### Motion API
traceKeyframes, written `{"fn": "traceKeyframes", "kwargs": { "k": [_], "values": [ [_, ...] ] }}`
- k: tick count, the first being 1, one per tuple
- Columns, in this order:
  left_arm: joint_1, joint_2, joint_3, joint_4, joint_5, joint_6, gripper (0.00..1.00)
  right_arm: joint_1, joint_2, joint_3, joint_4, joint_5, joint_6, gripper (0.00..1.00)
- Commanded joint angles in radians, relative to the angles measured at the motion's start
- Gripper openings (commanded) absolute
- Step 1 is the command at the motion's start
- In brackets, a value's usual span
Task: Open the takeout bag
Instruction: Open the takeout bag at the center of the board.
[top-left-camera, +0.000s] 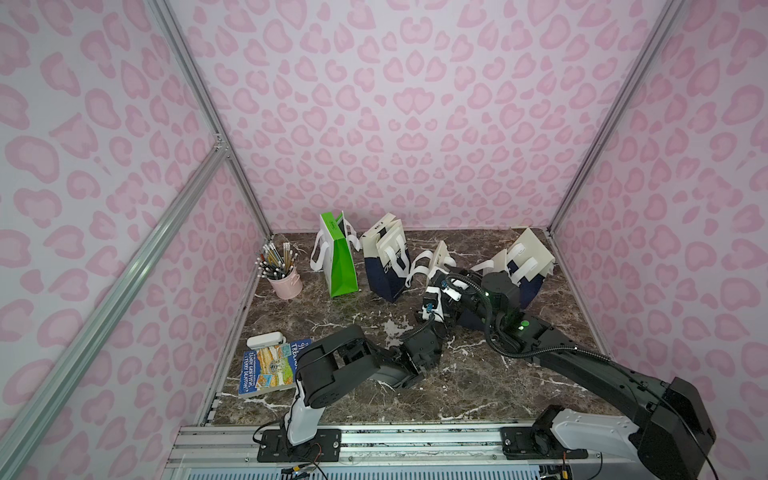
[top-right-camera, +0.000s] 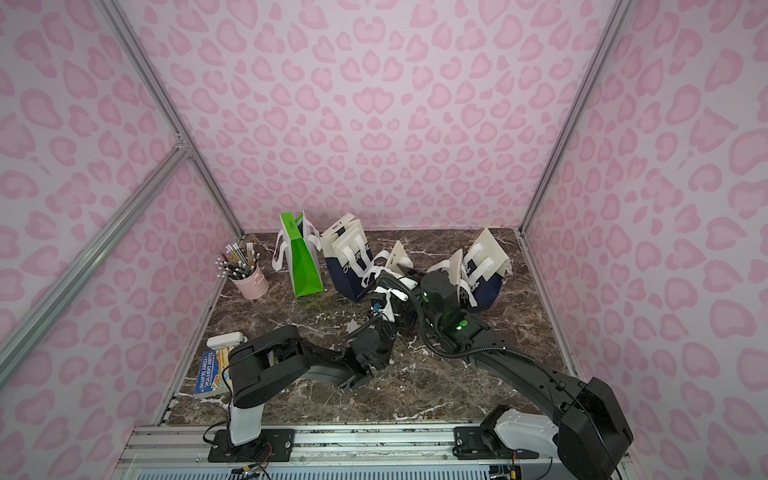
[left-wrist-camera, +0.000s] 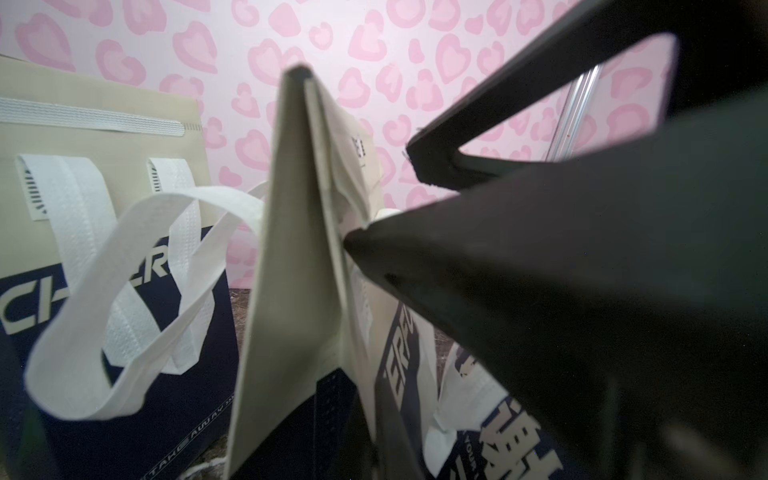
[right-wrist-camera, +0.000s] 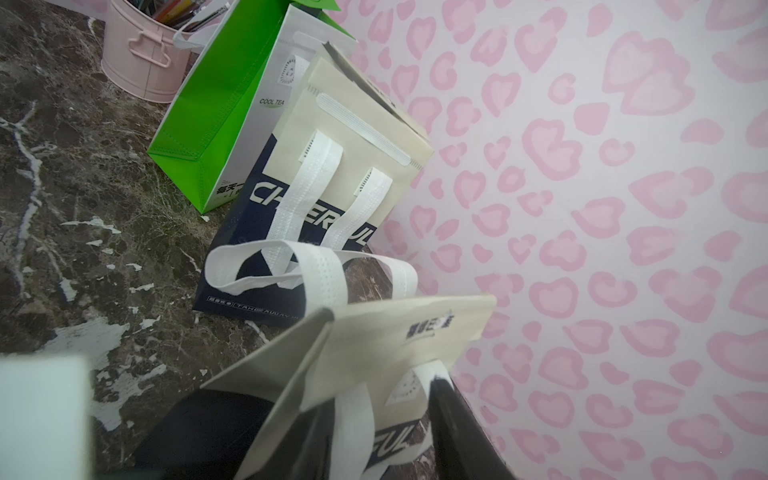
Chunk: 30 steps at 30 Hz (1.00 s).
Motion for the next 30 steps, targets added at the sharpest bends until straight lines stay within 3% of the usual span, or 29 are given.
{"fn": "traceKeyframes", "kwargs": {
  "k": [1, 8, 19, 30],
  "values": [
    [0.0, 0.002, 0.0, -0.006, 0.023, 0.014, 0.05, 0.0, 0.002, -0.002, 0.056, -0.003, -0.01, 0.39],
    [0.0, 0.002, -0.005, -0.009, 0.017, 0.017, 0.05, 0.0, -0.001, -0.005, 0.06, -0.018, -0.022, 0.29],
    [0.0, -0.005, -0.015, -0.014, 0.032, 0.014, 0.05, -0.005, -0.028, -0.016, 0.036, -0.068, 0.001, 0.33],
    [-0.002, -0.008, -0.018, -0.018, 0.042, 0.028, 0.05, -0.005, -0.021, -0.01, 0.021, -0.103, 0.027, 0.24]
  ]
}}
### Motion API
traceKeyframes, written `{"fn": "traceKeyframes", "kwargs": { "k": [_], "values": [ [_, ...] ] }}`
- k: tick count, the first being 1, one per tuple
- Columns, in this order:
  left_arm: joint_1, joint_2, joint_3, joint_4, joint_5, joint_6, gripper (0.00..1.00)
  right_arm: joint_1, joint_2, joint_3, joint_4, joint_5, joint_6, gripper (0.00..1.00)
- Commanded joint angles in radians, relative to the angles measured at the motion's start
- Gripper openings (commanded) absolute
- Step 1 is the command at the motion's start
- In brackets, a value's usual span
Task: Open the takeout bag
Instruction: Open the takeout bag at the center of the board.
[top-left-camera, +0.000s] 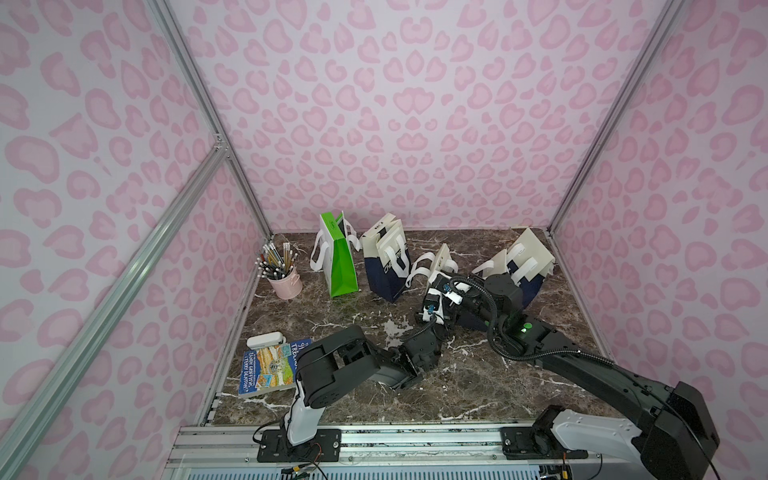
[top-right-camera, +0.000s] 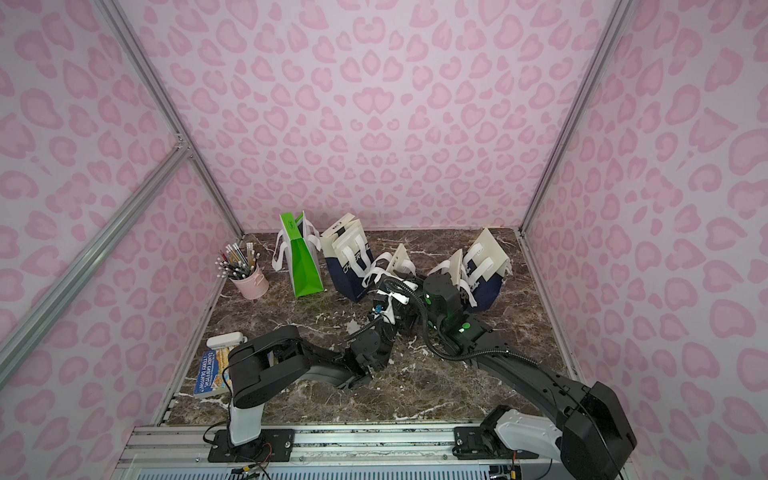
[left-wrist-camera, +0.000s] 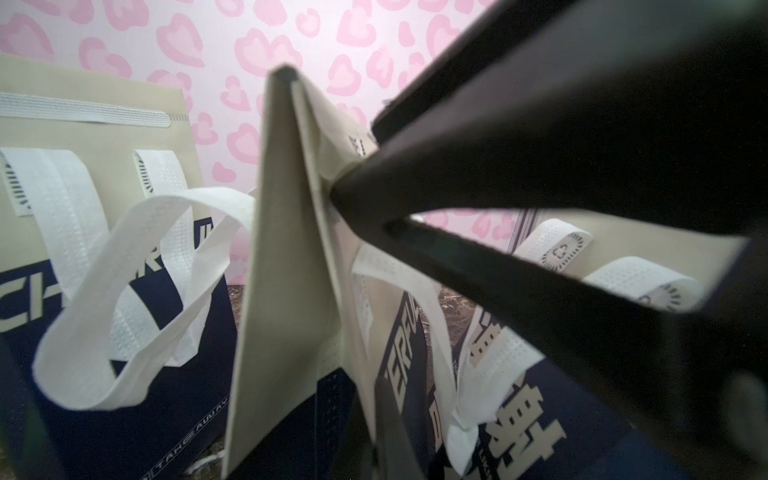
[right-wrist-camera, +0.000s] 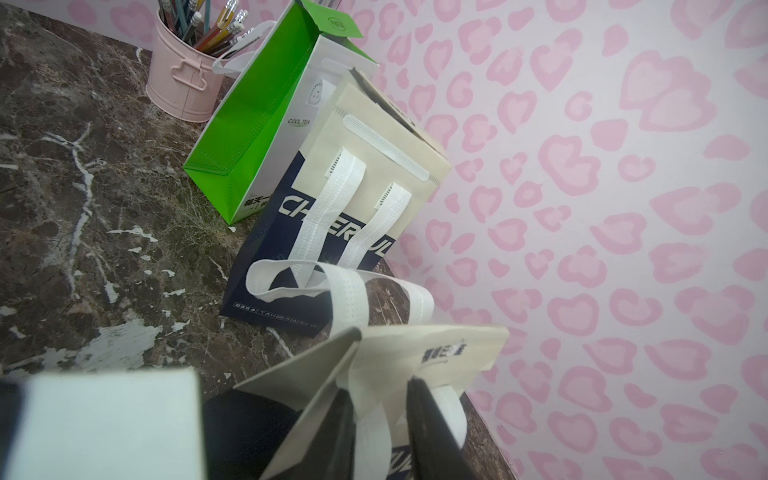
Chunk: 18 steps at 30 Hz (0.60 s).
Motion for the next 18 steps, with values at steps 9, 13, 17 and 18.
{"fn": "traceKeyframes", "kwargs": {
  "k": [9, 13, 17, 18],
  "values": [
    [-0.005, -0.013, -0.004, 0.0, 0.02, 0.022, 0.05, -0.001, 0.024, 0.019, 0.025, -0.028, 0.018, 0.13],
    [-0.005, -0.012, -0.004, -0.002, 0.019, 0.027, 0.05, 0.0, 0.029, 0.032, 0.022, -0.023, 0.016, 0.0],
    [-0.006, -0.009, -0.004, -0.006, 0.009, 0.024, 0.05, 0.0, 0.03, 0.054, 0.01, 0.014, 0.016, 0.0],
    [-0.006, -0.007, -0.003, -0.01, 0.006, 0.022, 0.05, 0.0, 0.028, 0.062, 0.007, 0.028, 0.016, 0.0]
  ]
}}
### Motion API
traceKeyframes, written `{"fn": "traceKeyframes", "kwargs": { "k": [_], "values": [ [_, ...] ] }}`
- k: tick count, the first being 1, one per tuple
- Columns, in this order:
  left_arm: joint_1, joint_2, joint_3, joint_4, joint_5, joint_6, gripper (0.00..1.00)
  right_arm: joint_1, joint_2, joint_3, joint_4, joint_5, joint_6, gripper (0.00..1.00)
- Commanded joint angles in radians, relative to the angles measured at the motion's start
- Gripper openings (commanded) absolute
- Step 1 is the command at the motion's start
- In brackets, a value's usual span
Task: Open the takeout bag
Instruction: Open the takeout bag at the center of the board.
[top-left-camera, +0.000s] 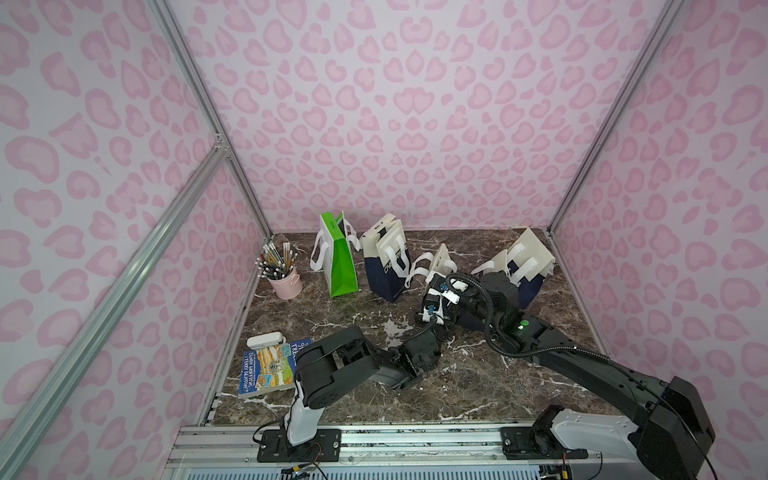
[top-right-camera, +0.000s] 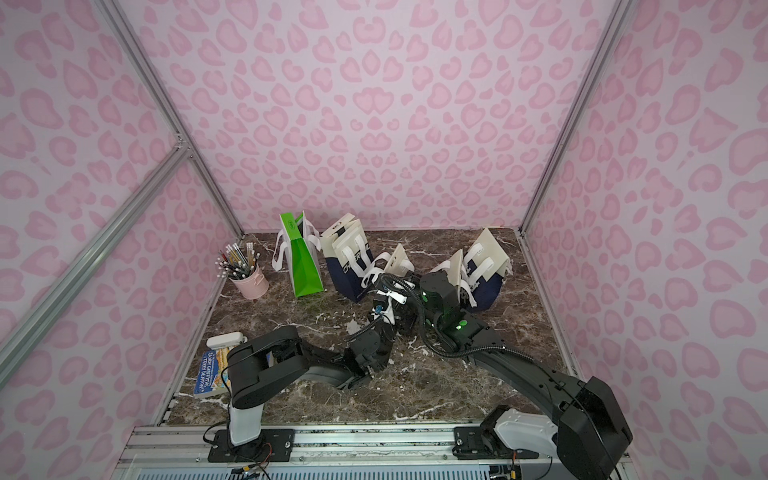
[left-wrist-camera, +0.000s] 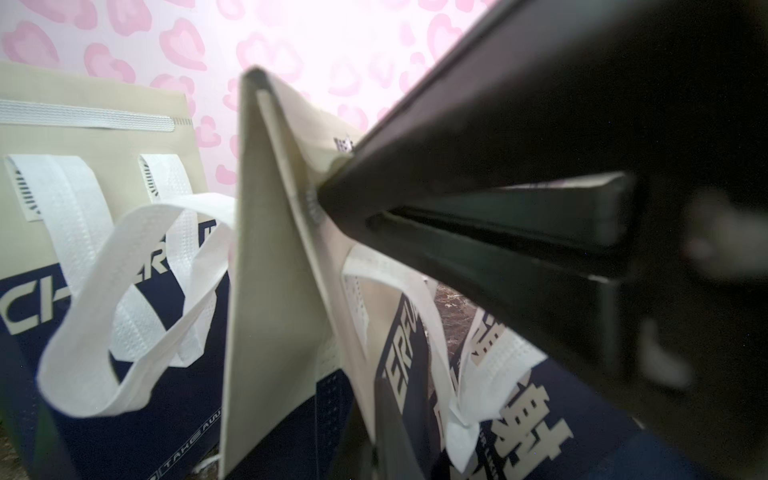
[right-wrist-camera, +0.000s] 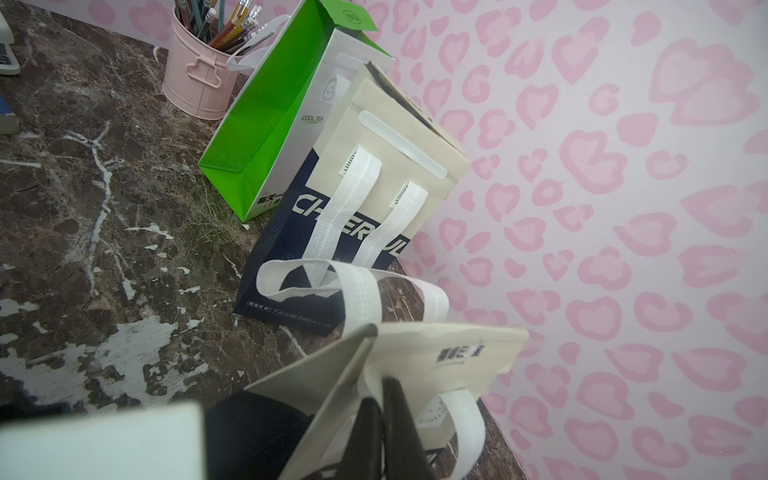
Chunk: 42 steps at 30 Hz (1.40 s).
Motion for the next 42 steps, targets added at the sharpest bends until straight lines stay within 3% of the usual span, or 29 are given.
{"fn": "traceKeyframes", "kwargs": {
  "k": [1, 22, 42],
  "values": [
    [-0.003, -0.001, 0.003, -0.01, 0.009, 0.01, 0.05, 0.002, -0.001, 0.033, 0.04, 0.05, 0.007, 0.0],
    [-0.003, 0.006, 0.035, -0.152, -0.048, -0.06, 0.05, 0.006, -0.053, 0.136, -0.06, 0.195, -0.073, 0.0],
    [-0.003, 0.005, 0.069, -0.358, -0.069, -0.17, 0.05, 0.142, 0.002, 0.249, -0.12, 0.397, -0.293, 0.0]
  ]
}}
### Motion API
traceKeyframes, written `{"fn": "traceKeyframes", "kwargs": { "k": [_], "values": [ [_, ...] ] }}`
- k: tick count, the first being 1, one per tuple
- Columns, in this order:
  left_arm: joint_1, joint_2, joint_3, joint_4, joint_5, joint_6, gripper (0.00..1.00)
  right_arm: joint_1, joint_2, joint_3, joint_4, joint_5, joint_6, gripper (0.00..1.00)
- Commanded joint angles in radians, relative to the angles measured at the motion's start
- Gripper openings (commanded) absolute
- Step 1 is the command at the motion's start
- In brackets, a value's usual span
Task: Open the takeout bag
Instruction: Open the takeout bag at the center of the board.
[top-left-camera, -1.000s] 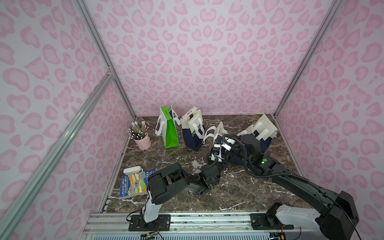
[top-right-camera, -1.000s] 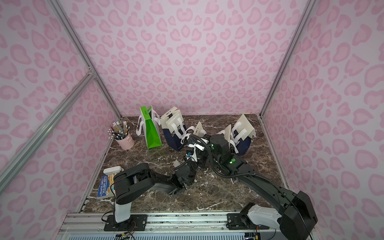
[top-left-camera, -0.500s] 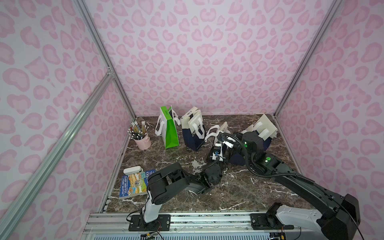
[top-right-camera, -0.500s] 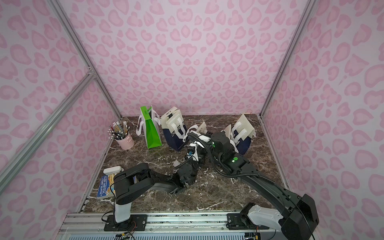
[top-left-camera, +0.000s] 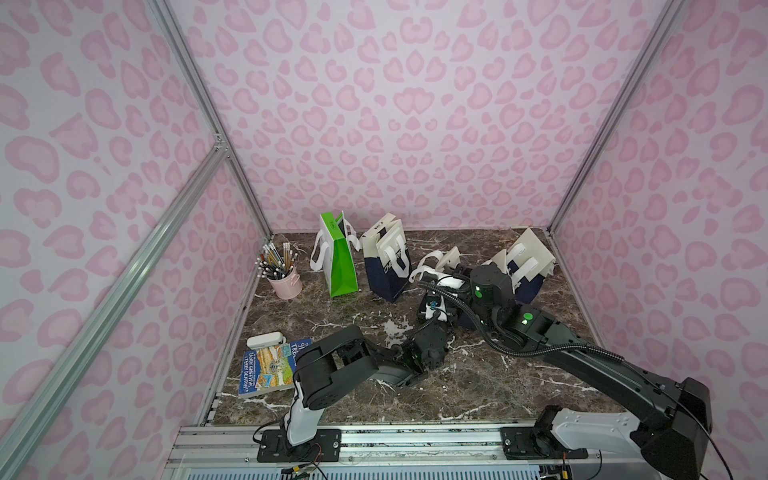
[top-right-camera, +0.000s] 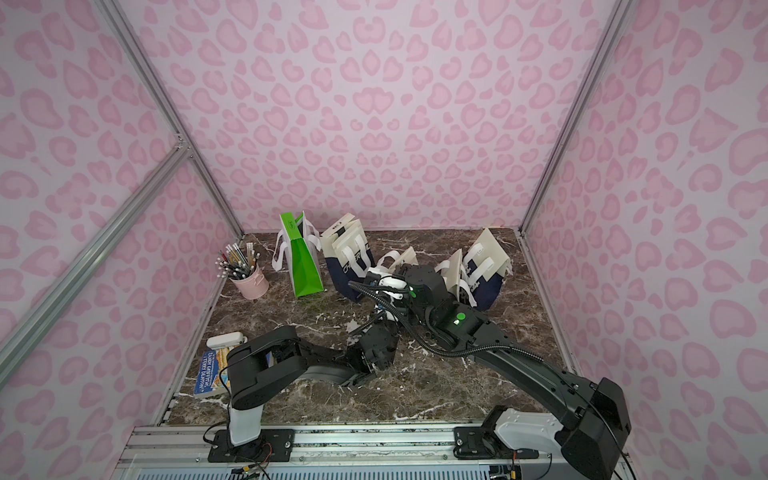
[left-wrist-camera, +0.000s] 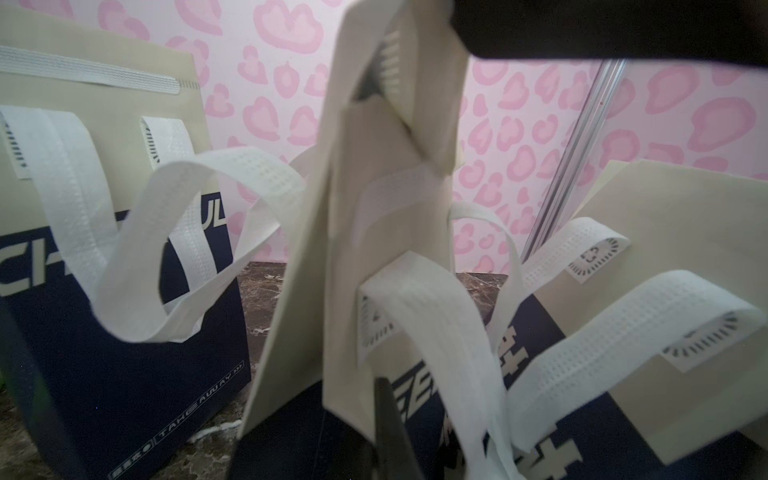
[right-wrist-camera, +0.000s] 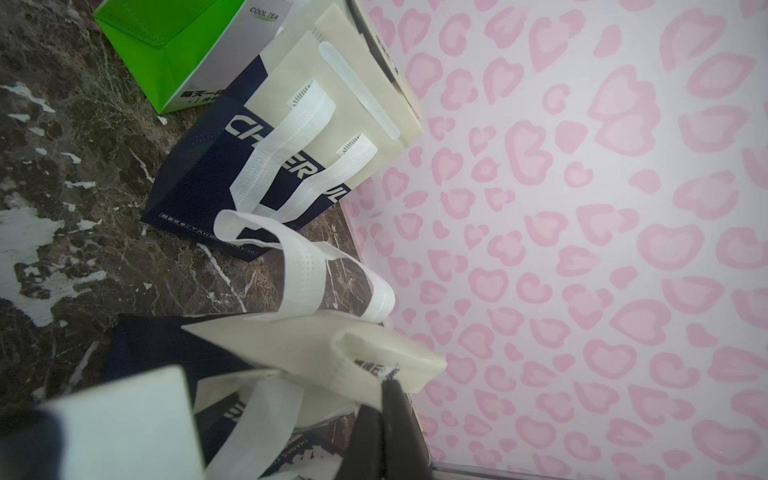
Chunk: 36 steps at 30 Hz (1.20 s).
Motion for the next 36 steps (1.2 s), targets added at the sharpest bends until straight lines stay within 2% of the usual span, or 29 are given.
{"fn": "traceKeyframes", "kwargs": {
  "k": [1, 6, 12, 18, 22, 29, 36],
  "values": [
    [-0.001, 0.006, 0.001, -0.186, 0.003, -0.033, 0.05, 0.019, -0.002, 0.042, 0.166, 0.035, -0.048, 0.0],
    [-0.001, -0.001, -0.001, -0.208, -0.002, -0.056, 0.05, 0.022, 0.0, 0.066, 0.127, 0.008, 0.001, 0.0],
    [-0.001, -0.019, 0.001, -0.206, -0.013, -0.04, 0.05, 0.016, -0.015, 0.013, 0.092, -0.044, 0.18, 0.0],
    [-0.001, -0.039, 0.005, -0.201, -0.016, -0.014, 0.05, -0.023, -0.039, -0.089, 0.169, -0.114, 0.325, 0.27],
    [-0.001, -0.048, 0.006, -0.199, -0.018, -0.003, 0.05, -0.06, -0.037, -0.106, 0.178, -0.145, 0.372, 0.42],
    [-0.001, -0.056, 0.008, -0.2, -0.018, 0.008, 0.05, -0.095, -0.065, -0.184, 0.247, -0.148, 0.383, 0.51],
    [-0.001, -0.053, 0.009, -0.197, -0.018, 0.017, 0.05, -0.107, -0.047, -0.209, 0.276, -0.154, 0.39, 0.51]
  ]
}}
